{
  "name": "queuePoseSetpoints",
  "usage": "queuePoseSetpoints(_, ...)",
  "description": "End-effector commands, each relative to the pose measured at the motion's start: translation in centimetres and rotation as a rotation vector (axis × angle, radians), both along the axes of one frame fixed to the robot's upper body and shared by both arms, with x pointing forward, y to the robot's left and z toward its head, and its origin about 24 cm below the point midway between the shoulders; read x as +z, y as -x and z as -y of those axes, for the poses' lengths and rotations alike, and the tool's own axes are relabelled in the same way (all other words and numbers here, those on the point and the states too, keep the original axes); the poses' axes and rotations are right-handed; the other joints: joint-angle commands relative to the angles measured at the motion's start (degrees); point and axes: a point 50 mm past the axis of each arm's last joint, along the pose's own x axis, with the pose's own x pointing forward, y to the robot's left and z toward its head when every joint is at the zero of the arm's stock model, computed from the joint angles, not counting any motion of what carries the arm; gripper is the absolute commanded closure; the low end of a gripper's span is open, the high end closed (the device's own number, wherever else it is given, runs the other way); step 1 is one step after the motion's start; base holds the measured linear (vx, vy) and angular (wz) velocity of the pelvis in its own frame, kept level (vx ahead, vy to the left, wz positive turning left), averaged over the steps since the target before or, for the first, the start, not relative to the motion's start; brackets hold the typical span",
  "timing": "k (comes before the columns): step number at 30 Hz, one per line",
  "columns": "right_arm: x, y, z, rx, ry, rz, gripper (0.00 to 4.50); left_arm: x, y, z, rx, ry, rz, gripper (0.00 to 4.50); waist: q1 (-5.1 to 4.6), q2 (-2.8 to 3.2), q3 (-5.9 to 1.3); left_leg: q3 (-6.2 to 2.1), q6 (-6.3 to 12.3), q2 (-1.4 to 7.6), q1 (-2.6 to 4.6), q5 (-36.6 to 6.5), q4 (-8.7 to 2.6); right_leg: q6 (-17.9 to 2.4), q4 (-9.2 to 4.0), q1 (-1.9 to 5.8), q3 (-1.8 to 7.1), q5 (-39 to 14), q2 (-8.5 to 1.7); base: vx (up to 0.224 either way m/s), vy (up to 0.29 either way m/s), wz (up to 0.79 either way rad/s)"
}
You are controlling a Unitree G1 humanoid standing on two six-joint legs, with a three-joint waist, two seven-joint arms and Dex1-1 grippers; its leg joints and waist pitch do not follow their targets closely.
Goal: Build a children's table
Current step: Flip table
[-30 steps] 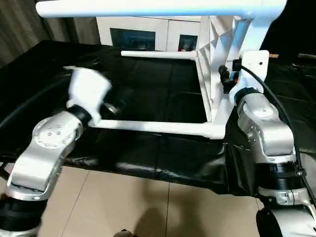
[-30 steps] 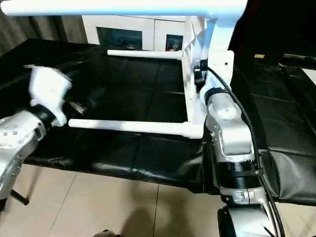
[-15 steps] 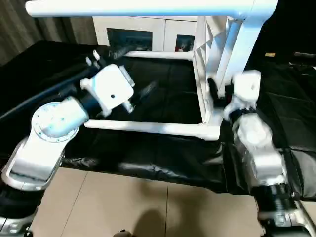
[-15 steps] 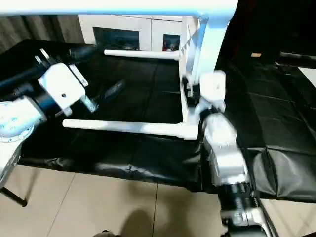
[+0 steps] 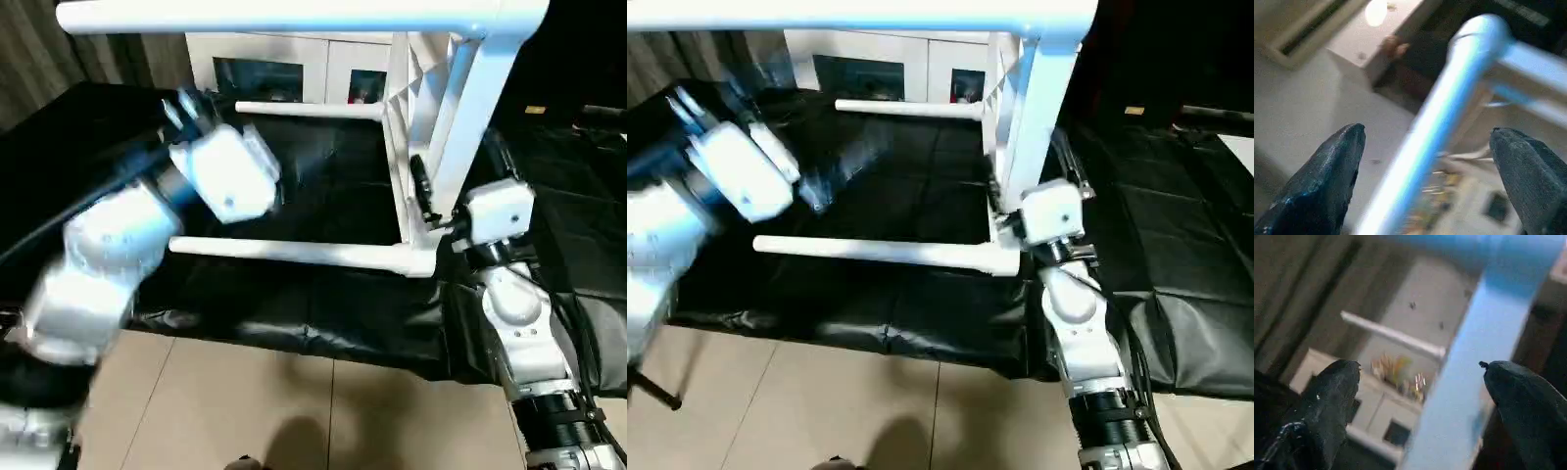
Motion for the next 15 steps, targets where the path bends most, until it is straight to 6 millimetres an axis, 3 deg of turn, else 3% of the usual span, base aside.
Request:
queuePoseSetpoints(1,0.1,0.3,-2.2,0.126,0.118,0.01,0.08,-0.1,-1.5,-1.0,0.104,-0.028,0.007,0.0,-0.34,0.32,-3.45,-1.93,-2.01,3.55,1.68,-15.17,-4.32,-6.14,-4.6,1.6,3.49,-7.72,-5.0,0.0,0.0,0.0)
queuePoseSetpoints(8,-0.9,0.9,-5.4,0.287,0.185,-0.037,0.08,0.1,-4.4,-3.5,0.307,-0.067,-0.009,0.0,-0.79,0.5,-3.75,-2.09,-1.31,3.64,1.56,-14.18,-4.25,-8.49,-4.17,1.69,3.5,-3.25,-5.13,0.0,0.0,0.0)
queuePoseSetpoints(15,-0.8,1.5,-6.5,0.339,0.175,-0.041,0.08,0.1,-6.2,-5.6,0.43,-0.08,-0.03,0.0,-0.66,0.71,-3.85,-2.2,-1.41,3.78,1.72,-13.99,-4.31,-9.5,-3.92,1.77,3.49,-0.86,-5.39,0.0,0.0,0.0)
